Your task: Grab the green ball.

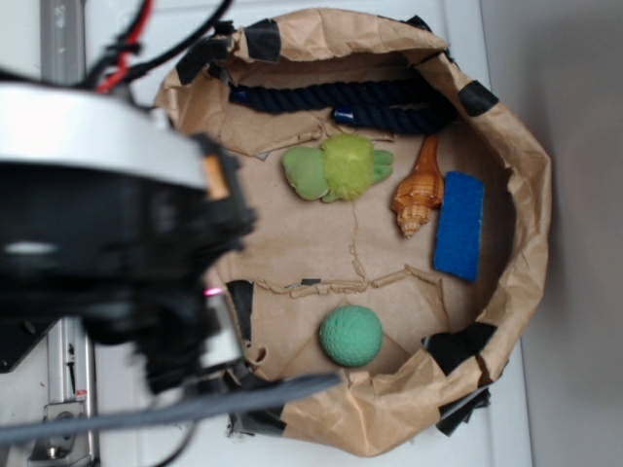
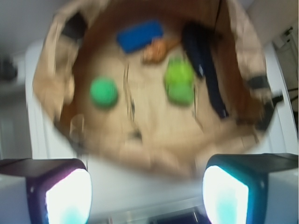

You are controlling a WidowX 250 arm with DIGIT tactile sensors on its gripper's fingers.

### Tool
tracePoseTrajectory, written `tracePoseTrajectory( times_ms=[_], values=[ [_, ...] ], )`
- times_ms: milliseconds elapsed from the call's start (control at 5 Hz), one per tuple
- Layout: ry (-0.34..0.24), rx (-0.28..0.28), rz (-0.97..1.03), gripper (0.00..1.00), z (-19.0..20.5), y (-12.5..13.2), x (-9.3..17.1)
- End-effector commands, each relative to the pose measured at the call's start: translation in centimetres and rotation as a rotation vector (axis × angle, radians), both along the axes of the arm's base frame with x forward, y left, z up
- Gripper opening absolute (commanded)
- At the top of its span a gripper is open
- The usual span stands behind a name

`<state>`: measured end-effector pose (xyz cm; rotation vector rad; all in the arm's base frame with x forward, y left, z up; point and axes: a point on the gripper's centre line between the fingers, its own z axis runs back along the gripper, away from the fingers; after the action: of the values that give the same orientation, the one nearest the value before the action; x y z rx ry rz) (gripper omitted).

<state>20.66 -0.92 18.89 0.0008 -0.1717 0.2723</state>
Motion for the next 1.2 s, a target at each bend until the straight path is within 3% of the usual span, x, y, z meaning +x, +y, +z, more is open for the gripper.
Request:
tracePoseTrajectory(
  times_ms=[0, 200, 400, 600, 800, 1000],
  values=[
    [0.051, -0.086, 0.437, 1.00, -5.4, 2.0, 3.0],
    [0.140, -0.224, 0.571, 1.00, -7.8, 0.6, 4.4],
    [0.228, -0.323, 0.587, 1.00, -11.1, -2.9, 5.1],
    [0.231, -0.402, 0.586, 1.00, -12.9, -5.3, 6.3],
    [0.254, -0.432, 0.575, 1.00, -14.1, -7.1, 7.4],
    [0.246, -0.403, 0.516, 0.00, -15.5, -7.4, 7.3]
  ],
)
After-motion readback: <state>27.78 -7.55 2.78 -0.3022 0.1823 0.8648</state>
